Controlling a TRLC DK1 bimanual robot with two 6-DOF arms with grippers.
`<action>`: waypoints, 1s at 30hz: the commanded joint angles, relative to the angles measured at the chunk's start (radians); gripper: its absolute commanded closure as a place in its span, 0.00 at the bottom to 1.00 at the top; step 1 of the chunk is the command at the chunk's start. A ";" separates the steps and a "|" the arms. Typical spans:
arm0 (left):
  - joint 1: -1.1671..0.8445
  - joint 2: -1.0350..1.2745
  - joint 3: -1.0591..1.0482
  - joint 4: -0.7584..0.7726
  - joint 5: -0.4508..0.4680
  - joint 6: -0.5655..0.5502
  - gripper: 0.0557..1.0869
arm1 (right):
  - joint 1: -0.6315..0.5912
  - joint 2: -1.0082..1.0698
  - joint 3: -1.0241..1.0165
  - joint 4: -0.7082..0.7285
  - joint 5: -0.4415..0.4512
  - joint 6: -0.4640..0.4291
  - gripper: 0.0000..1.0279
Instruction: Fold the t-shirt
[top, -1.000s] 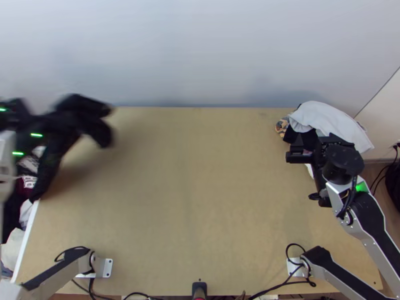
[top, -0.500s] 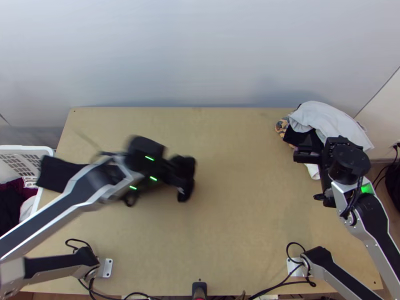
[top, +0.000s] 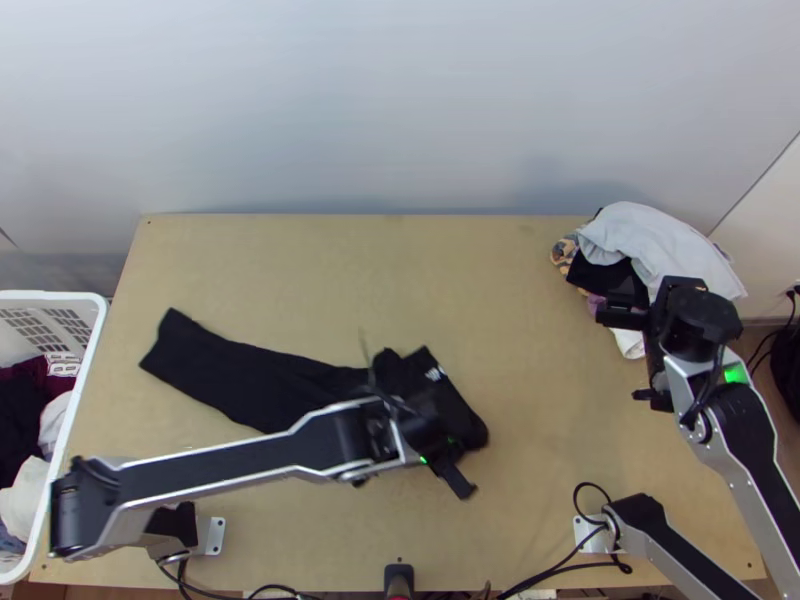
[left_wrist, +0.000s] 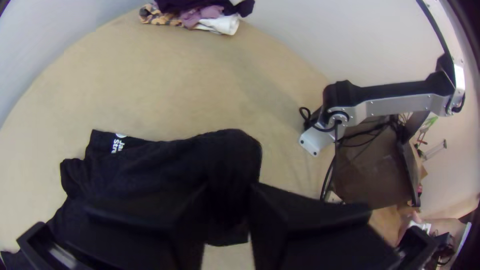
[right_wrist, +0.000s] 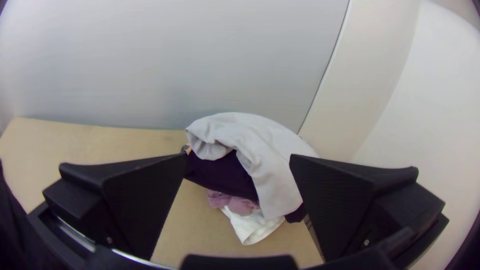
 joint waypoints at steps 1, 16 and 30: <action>-0.051 0.090 0.167 -0.086 0.008 -0.023 0.18 | -0.013 0.037 0.008 0.022 -0.006 0.019 0.09; 0.379 -0.169 0.161 -0.344 -0.012 -0.030 0.05 | 0.128 0.135 0.019 0.022 -0.097 0.065 0.09; 0.994 -0.453 -0.298 -0.324 -0.012 0.087 0.05 | 0.446 0.400 0.189 -0.210 -0.341 0.312 0.04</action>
